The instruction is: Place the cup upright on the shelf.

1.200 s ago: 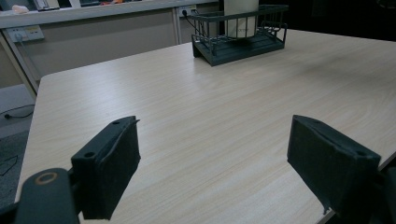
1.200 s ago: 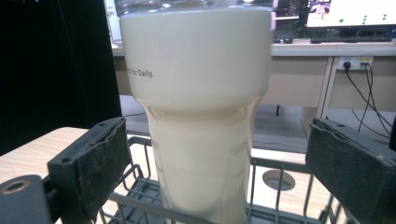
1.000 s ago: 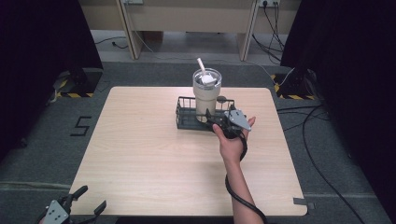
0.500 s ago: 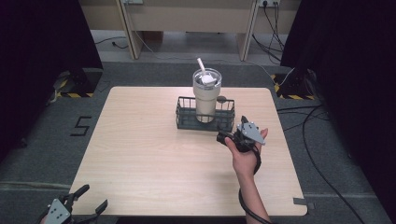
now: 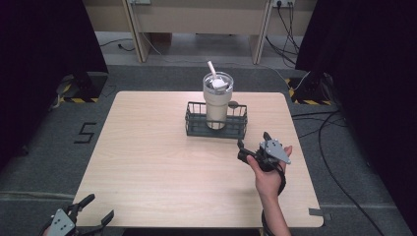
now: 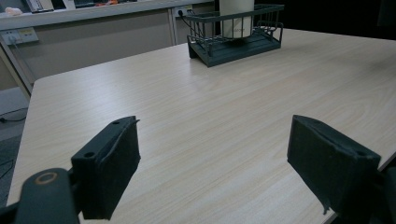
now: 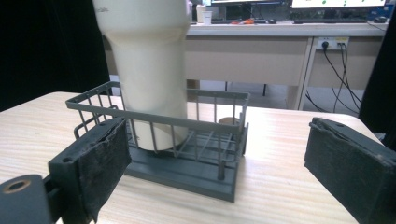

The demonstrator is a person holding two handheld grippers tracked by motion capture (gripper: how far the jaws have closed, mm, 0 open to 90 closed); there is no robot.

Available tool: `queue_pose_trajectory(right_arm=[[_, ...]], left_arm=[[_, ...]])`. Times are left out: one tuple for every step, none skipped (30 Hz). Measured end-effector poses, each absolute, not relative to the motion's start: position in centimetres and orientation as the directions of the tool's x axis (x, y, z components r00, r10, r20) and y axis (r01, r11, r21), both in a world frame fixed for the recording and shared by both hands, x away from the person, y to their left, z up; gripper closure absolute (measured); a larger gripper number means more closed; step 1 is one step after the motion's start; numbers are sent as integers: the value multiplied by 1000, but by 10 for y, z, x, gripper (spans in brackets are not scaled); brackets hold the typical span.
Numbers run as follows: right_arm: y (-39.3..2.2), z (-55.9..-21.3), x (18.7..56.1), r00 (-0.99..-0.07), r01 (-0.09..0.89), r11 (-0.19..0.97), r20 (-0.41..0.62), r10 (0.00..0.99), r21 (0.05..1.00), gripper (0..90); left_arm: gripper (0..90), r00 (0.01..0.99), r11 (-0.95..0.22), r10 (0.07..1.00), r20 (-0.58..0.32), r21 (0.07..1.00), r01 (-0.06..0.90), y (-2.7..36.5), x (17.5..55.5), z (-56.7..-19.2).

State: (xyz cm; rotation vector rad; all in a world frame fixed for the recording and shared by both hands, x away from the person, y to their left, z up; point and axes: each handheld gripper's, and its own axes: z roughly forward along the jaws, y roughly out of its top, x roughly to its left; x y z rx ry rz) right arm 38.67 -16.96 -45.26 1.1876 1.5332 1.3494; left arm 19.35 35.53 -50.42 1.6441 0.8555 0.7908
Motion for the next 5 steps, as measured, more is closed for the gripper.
queue_pose_trajectory(right_arm=[[-172, -453, 385, -278, 159, -1, 46, 960, 987, 72], [-174, -452, 384, -277, 154, -2, 45, 960, 988, 72], [-176, -452, 383, -274, 152, -10, 51, 960, 988, 72], [-179, -451, 382, -274, 150, -22, 63, 960, 988, 71], [-179, -451, 382, -274, 150, -22, 63, 960, 988, 71]], left_arm=[[163, 523, -173, 849, 75, 975, 141, 355, 194, -504], [163, 523, -174, 849, 77, 975, 140, 355, 194, -504], [163, 523, -175, 849, 78, 975, 139, 355, 194, -504], [163, 522, -174, 849, 77, 975, 140, 355, 194, -504], [163, 522, -174, 849, 77, 975, 140, 355, 194, -504]])
